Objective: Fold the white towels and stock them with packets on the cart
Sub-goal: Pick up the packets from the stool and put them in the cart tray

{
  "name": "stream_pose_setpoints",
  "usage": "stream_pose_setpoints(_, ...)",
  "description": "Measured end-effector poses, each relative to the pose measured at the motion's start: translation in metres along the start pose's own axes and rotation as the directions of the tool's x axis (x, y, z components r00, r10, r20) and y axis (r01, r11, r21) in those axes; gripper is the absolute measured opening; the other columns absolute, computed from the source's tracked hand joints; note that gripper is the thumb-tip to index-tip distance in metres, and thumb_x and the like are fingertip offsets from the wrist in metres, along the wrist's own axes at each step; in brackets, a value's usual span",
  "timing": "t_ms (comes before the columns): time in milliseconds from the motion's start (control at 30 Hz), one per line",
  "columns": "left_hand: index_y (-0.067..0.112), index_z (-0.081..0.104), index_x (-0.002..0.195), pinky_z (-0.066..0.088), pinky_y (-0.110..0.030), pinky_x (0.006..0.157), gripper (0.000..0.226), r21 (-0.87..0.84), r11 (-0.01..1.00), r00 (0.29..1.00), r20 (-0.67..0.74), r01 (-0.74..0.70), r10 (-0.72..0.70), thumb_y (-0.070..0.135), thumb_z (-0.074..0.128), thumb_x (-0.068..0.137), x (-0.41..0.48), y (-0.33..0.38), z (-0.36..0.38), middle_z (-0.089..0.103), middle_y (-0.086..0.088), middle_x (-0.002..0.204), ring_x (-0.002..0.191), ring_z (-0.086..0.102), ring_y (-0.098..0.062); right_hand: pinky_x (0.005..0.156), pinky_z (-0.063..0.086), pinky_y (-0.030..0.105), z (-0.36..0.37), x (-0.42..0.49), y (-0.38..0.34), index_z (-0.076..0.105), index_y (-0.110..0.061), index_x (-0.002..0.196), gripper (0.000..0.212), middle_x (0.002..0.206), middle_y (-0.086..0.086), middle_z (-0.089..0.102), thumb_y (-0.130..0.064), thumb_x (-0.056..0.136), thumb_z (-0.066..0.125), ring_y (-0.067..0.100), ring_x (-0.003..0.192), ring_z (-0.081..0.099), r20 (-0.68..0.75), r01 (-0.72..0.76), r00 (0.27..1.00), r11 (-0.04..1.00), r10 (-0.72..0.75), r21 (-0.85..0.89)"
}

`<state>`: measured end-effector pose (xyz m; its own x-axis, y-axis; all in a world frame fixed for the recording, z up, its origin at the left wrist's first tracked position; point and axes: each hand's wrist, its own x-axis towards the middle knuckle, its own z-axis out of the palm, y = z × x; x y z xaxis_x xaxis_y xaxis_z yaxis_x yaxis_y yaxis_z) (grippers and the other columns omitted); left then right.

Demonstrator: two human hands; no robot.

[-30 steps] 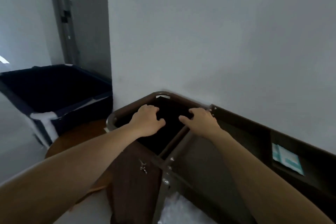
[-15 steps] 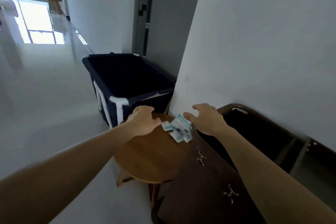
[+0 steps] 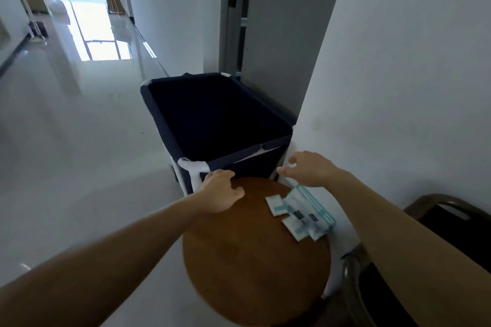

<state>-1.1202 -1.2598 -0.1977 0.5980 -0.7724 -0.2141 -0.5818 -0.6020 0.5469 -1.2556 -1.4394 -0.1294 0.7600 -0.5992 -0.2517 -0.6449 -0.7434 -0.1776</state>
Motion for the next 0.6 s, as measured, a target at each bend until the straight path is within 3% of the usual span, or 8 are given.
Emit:
stream_pose_setpoints(300, 0.018, 0.031, 0.153, 0.028, -0.037, 0.116, 0.067, -0.017, 0.999, 0.976, 0.212, -0.042, 0.045, 0.045, 0.051, 0.096, 0.134, -0.016, 0.026, 0.031, -0.005, 0.157, 0.144, 0.028, -0.023, 0.103, 0.043, 0.040, 0.025, 0.117, 0.020, 0.056, -0.005, 0.132, 0.061, 0.136, 0.012, 0.056, -0.055, 0.097, 0.047, 0.028, 0.121, 0.054, 0.154, -0.153, 0.977, 0.988, 0.145, 0.038)
stream_pose_setpoints(467, 0.015, 0.029, 0.154, 0.031, -0.037, 0.116, 0.064, -0.085, 0.994, 0.914, 0.394, -0.067, 0.096, 0.043, 0.049, 0.100, 0.214, -0.031, 0.039, 0.035, -0.007, 0.156, 0.141, 0.037, -0.024, 0.088, 0.048, 0.035, 0.062, 0.167, 0.035, 0.060, -0.003, 0.122, 0.053, 0.122, 0.015, 0.062, -0.049, 0.097, 0.051, 0.029, 0.107, 0.060, 0.221, -0.362, 0.917, 0.925, 0.331, 0.117)
stream_pose_setpoints(600, 0.014, 0.035, 0.150, 0.040, -0.036, 0.109, 0.058, -0.082, 0.994, 0.865, 0.490, -0.075, 0.106, 0.042, 0.046, 0.101, 0.271, -0.045, 0.047, 0.044, -0.007, 0.149, 0.132, 0.047, -0.025, 0.085, 0.048, 0.030, 0.104, 0.196, 0.039, 0.054, -0.010, 0.132, 0.054, 0.130, 0.009, 0.058, -0.050, 0.094, 0.054, 0.025, 0.109, 0.058, 0.270, -0.526, 0.841, 0.827, 0.469, 0.201)
